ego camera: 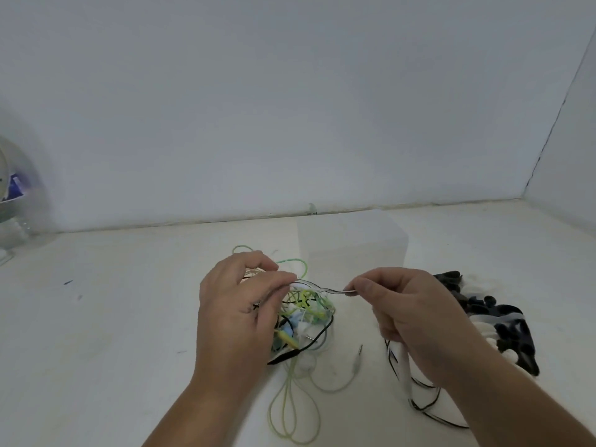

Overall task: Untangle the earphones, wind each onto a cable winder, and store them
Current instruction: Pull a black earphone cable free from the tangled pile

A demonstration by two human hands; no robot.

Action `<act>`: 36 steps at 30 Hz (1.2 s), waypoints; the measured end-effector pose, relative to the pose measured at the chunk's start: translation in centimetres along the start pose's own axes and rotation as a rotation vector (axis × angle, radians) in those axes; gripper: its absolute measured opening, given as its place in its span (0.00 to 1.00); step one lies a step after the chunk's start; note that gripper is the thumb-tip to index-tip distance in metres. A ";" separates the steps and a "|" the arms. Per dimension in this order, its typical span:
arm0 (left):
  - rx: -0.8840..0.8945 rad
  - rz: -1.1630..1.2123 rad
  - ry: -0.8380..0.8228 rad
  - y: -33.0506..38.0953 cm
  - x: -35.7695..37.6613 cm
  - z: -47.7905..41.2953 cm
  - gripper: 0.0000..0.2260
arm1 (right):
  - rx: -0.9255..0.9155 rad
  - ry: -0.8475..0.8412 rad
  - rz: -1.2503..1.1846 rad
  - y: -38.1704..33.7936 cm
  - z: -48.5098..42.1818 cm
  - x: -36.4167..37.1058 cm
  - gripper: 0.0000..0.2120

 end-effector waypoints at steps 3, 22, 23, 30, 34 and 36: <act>0.047 -0.022 -0.036 0.6 0.4 0.0 0.05 | -0.027 0.000 -0.066 0.2 -0.2 0.4 0.12; -0.186 0.115 -0.141 2.3 1.3 0.1 0.17 | -0.194 0.192 0.197 -2.0 0.9 -0.7 0.15; -0.211 0.104 -0.137 2.3 1.4 0.2 0.16 | -0.195 0.176 0.176 -2.0 0.9 -0.5 0.14; -0.369 0.466 -0.072 0.7 0.6 0.3 0.20 | -0.097 0.231 -0.074 -1.5 0.9 -1.1 0.18; -0.390 0.737 -0.121 0.9 0.0 -0.2 0.10 | -0.006 0.241 -0.101 -0.7 0.7 -1.5 0.17; -0.425 0.689 -0.116 0.6 -0.3 -0.1 0.19 | 0.020 0.239 -0.147 -0.5 0.8 -1.6 0.15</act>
Point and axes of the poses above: each hand's wrist, its own z-axis away from the middle knuckle, its own x-axis out of the palm, y = z × x, the point moved 7 cm from there along -z, towards the middle knuckle, and after that the axes turned 13 degrees about -y, right-handed, at the moved point
